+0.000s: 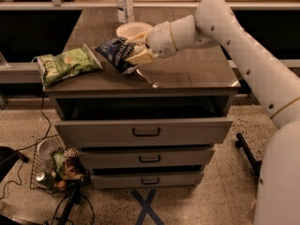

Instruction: Move blue chip bag near green jalapeno chip bag

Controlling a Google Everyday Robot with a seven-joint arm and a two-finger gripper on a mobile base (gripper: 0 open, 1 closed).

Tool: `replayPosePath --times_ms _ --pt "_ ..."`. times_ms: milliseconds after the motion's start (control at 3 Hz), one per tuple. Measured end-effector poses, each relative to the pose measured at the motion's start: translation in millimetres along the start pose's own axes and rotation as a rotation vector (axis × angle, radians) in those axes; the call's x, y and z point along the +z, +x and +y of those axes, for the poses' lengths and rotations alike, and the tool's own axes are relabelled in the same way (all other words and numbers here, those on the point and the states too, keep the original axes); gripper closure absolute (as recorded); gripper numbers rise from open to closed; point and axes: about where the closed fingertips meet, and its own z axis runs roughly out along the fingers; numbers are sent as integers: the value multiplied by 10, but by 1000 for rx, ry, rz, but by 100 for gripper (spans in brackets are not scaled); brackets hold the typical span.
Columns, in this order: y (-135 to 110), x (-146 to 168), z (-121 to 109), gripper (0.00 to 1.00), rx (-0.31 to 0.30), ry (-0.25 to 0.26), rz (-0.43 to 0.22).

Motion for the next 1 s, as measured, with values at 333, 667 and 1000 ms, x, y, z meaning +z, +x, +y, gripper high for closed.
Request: replayPosePath --times_ms 333,667,1000 --pt "-7 36 8 63 0 -6 -2" --pt "-13 68 17 39 -1 -11 -4" --pt "-17 97 26 17 -1 -16 -6"
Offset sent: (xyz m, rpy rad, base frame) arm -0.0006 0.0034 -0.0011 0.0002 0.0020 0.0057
